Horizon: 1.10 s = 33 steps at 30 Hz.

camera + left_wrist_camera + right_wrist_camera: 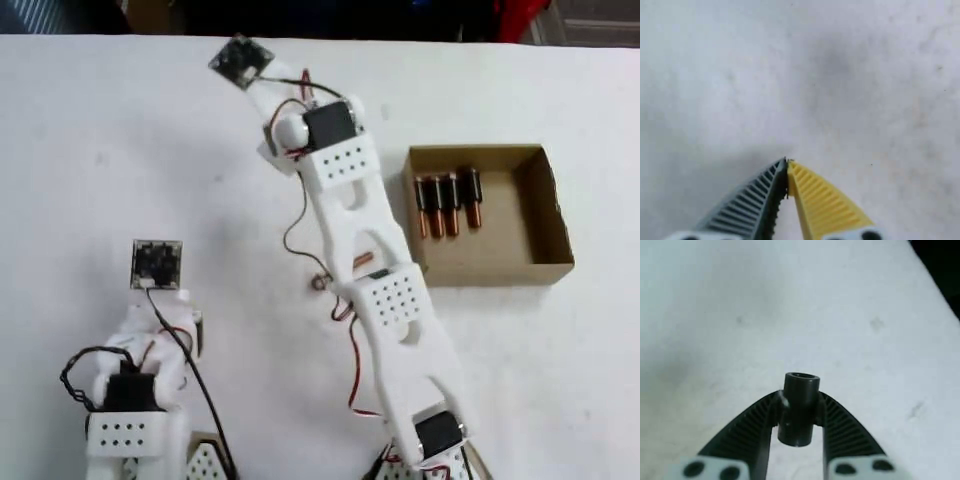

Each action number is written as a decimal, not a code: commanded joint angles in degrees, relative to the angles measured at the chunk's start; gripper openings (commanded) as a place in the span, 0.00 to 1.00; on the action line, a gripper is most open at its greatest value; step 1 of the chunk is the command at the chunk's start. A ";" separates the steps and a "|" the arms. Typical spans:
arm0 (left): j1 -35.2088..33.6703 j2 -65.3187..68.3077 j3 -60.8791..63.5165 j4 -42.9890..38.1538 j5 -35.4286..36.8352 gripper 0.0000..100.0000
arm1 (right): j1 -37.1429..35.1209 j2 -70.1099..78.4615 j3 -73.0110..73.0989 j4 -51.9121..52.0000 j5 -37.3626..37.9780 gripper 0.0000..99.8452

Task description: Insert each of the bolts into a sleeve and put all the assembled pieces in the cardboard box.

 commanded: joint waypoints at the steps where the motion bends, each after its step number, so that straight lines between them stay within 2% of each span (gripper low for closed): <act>1: 0.04 -0.48 -0.18 -1.49 -0.35 0.02 | -0.22 -9.10 -2.20 1.63 -0.53 0.02; 8: 0.04 -0.48 -0.09 -2.11 -0.35 0.02 | -0.66 -18.77 -2.20 1.89 -0.62 0.02; 12: 0.04 -0.48 0.00 -2.73 -0.35 0.02 | -0.84 -23.25 -2.11 1.89 -4.40 0.02; 18: 0.04 -0.48 0.00 -2.81 -0.35 0.02 | -0.75 -28.70 -0.97 1.89 -4.84 0.02; 33: 0.04 -0.48 0.00 -2.37 -0.35 0.02 | -0.75 -60.44 37.98 1.63 -5.01 0.02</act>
